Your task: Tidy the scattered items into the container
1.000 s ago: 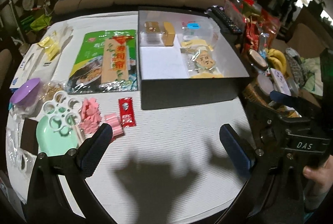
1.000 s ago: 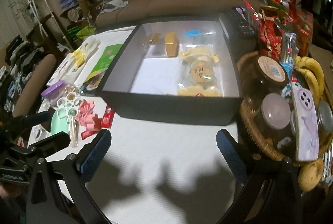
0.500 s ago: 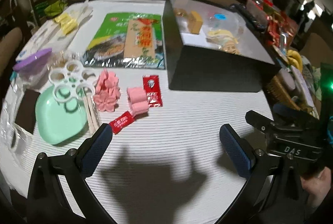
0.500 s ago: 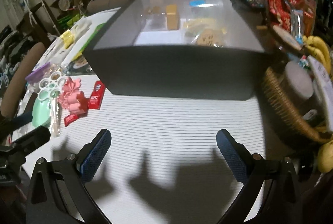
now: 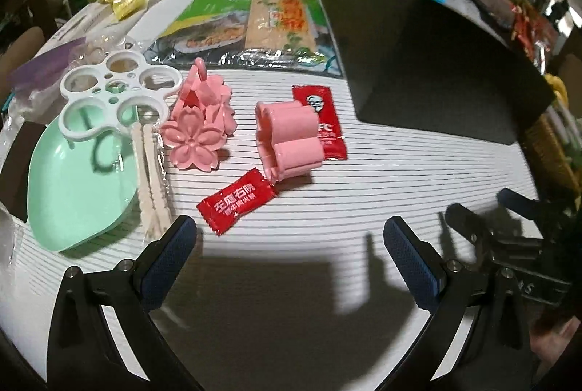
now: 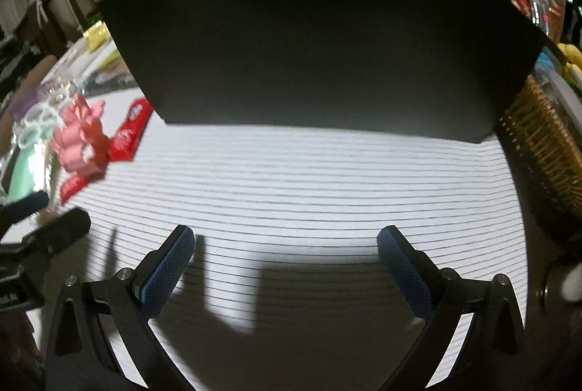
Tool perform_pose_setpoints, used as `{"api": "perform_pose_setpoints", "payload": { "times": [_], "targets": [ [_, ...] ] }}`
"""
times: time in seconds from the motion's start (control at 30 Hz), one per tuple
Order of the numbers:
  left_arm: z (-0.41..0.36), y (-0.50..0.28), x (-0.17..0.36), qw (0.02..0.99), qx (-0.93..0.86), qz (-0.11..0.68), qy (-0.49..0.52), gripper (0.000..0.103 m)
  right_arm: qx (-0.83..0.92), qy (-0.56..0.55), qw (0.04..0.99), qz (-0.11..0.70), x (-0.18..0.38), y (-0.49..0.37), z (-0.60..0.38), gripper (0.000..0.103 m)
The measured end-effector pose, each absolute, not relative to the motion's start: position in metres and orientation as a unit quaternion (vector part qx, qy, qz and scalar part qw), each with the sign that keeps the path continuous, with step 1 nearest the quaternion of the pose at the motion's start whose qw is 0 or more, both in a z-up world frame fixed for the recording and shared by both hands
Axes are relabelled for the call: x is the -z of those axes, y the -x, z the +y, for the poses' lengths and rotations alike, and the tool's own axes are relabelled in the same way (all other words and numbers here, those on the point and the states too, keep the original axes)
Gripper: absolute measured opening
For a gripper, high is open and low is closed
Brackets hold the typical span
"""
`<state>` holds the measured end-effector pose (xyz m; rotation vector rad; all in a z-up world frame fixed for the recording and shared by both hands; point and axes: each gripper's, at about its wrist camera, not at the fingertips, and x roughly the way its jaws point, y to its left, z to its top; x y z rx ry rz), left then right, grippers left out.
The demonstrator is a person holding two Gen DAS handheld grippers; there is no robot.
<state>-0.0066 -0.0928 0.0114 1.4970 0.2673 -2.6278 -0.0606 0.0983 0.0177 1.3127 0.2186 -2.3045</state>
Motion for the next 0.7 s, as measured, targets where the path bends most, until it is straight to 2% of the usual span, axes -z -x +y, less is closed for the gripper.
{"api": "perform_pose_setpoints", "payload": {
  "times": [0.27, 0.7],
  "targets": [
    [-0.077, 0.011, 0.004, 0.059, 0.871, 0.037, -0.486, 0.103, 0.858, -0.451, 0.227, 0.092, -0.016, 0.054, 0.1, 0.103],
    [-0.08, 0.01, 0.004, 0.067, 0.882, 0.042, -0.464, 0.103, 0.864, -0.44, 0.228, 0.088, -0.011, 0.051, 0.105, 0.103]
  ]
}}
